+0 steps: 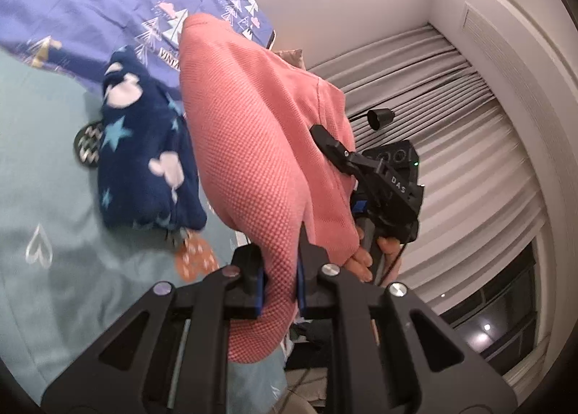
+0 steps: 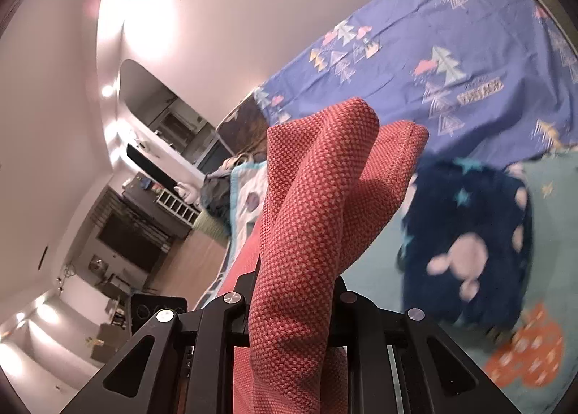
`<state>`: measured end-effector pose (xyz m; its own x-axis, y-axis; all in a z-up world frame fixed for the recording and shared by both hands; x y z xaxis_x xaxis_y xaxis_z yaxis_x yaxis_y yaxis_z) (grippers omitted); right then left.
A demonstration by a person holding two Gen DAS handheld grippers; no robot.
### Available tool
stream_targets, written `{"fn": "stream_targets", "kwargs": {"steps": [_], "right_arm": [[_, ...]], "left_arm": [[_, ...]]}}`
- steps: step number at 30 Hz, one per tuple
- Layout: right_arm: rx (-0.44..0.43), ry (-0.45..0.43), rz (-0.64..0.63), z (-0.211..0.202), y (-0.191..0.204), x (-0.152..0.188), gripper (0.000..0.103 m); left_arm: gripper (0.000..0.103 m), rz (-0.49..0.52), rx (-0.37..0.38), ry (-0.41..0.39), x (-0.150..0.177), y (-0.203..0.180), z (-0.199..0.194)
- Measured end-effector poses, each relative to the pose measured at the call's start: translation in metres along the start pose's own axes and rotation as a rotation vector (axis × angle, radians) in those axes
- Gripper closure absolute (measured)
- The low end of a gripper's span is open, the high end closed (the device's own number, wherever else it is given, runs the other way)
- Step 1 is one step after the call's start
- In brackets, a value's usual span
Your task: Fold small clothes
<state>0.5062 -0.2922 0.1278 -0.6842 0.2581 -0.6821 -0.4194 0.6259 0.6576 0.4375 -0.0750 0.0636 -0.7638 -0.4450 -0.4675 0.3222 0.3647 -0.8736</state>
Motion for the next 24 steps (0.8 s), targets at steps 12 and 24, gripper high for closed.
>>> {"fn": "stream_targets", "kwargs": {"steps": [12, 24], "right_arm": [[0.098, -0.031, -0.006, 0.062, -0.116, -0.064, 0.084], [0.662, -0.117, -0.286, 0.081, -0.220, -0.021, 0.040]], "left_arm": [[0.088, 0.040, -0.143, 0.001, -0.036, 0.081, 0.116], [0.061, 0.062, -0.354, 0.079, -0.004, 0.157, 0.145]]}}
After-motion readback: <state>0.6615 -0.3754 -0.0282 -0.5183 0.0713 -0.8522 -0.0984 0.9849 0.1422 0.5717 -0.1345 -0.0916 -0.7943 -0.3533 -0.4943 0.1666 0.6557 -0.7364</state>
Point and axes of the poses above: each gripper's, at about its wrist camera, not at the fingertips, and z roughly the way its jaws point, y to its left, x to its underside, the point moved 4 cm from there along z, roughly the way its jaws point, and after that the axes turned 12 degrees about -y, right-handed, at the moved point
